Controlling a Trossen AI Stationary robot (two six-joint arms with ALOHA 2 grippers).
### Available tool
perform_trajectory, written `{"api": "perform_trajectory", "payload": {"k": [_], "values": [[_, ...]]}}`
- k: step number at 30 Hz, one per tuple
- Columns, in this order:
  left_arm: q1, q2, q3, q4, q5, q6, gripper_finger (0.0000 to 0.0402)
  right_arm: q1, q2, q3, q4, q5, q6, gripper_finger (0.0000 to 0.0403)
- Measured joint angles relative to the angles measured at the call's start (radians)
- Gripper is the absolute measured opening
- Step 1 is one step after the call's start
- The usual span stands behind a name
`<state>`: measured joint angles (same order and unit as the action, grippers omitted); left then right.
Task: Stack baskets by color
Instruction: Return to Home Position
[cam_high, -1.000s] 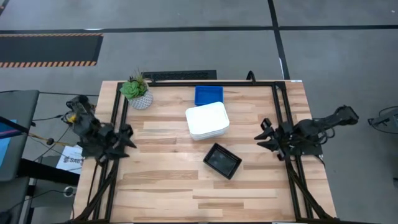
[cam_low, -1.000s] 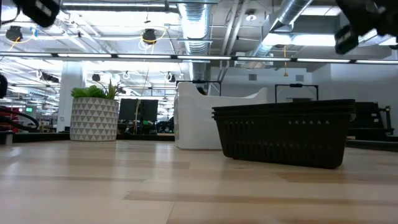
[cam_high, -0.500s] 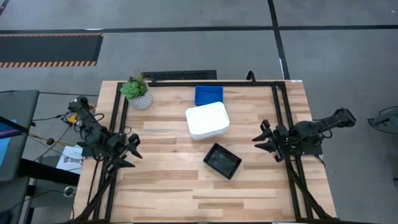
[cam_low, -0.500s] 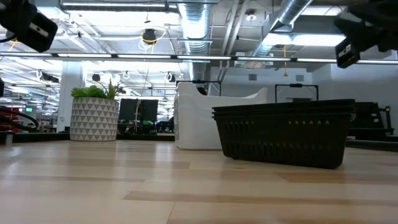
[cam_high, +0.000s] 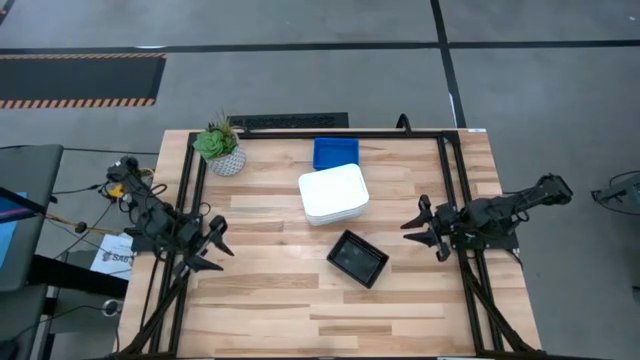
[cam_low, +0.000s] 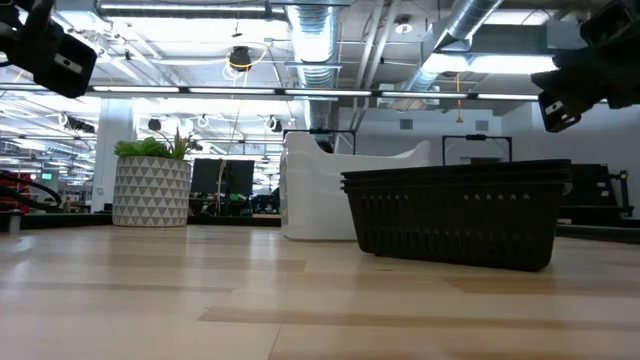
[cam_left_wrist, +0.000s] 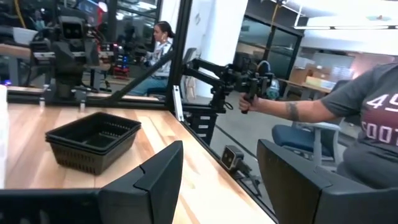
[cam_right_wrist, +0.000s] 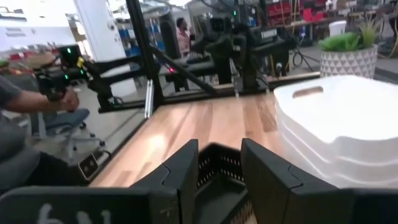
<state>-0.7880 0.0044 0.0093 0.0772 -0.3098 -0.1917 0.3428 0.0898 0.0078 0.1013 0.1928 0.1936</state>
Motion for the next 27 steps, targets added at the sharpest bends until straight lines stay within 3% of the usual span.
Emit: {"api": "perform_trajectory", "payload": {"k": [9, 15, 27], "values": [[0.034, 0.0, -0.001, -0.008, 0.069, 0.036, 0.0197, -0.035, 0.0, -0.001, -0.044, -0.001, -0.015, 0.0151], [0.047, 0.0, -0.002, -0.008, 0.059, 0.138, 0.0197, -0.07, 0.0, -0.001, -0.052, -0.008, -0.053, 0.0153], [0.126, 0.0, -0.003, -0.008, 0.063, 0.107, 0.0197, -0.178, 0.0, -0.002, -0.055, -0.012, -0.074, 0.0158]]}}
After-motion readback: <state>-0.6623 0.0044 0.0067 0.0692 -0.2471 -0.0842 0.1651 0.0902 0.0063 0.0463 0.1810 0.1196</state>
